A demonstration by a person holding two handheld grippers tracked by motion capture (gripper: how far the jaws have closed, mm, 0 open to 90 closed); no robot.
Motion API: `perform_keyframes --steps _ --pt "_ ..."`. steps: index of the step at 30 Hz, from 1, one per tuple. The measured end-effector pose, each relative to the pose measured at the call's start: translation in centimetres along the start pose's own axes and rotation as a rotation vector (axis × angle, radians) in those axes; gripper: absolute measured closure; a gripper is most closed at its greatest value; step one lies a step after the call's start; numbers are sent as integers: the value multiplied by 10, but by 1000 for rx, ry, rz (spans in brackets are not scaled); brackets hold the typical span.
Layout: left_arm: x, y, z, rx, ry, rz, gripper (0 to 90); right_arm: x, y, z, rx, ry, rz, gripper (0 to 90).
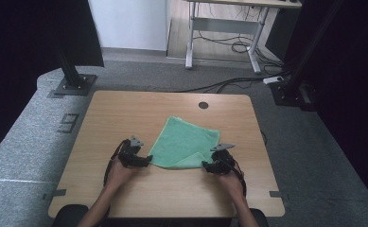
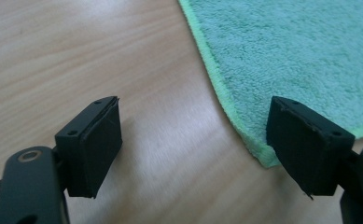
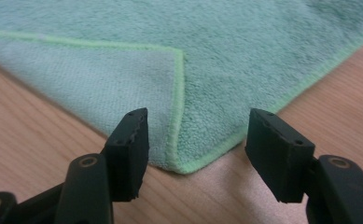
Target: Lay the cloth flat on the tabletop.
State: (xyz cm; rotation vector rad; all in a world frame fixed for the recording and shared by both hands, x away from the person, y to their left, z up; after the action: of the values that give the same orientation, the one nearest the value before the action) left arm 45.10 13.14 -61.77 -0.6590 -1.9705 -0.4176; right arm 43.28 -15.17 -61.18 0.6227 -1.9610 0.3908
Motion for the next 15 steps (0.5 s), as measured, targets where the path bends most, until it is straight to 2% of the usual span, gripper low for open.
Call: perform_keyframes --steps 6,11,15 --pt "7 -9 13 -16 3 12 185 -3 -4 -4 -10 -4 16 361" --pt "10 -15 21 -5 -11 31 186 -6 -7 -8 -19 -8 28 351" --pt "13 -22 27 -13 -12 32 184 -9 -10 -14 -20 -6 45 350"
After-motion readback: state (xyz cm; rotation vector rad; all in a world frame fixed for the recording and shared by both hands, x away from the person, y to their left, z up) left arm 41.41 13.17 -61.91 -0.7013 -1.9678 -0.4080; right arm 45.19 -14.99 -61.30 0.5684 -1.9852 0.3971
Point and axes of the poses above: each handheld gripper's, and its own axes: x roughly backward along the jaws, z roughly out of its underside, y roughly to its left, the point moved 10 cm from there along -x, roughly forward along the jaws, and after that the axes turned 15 degrees about y, right-handed, at the moved point
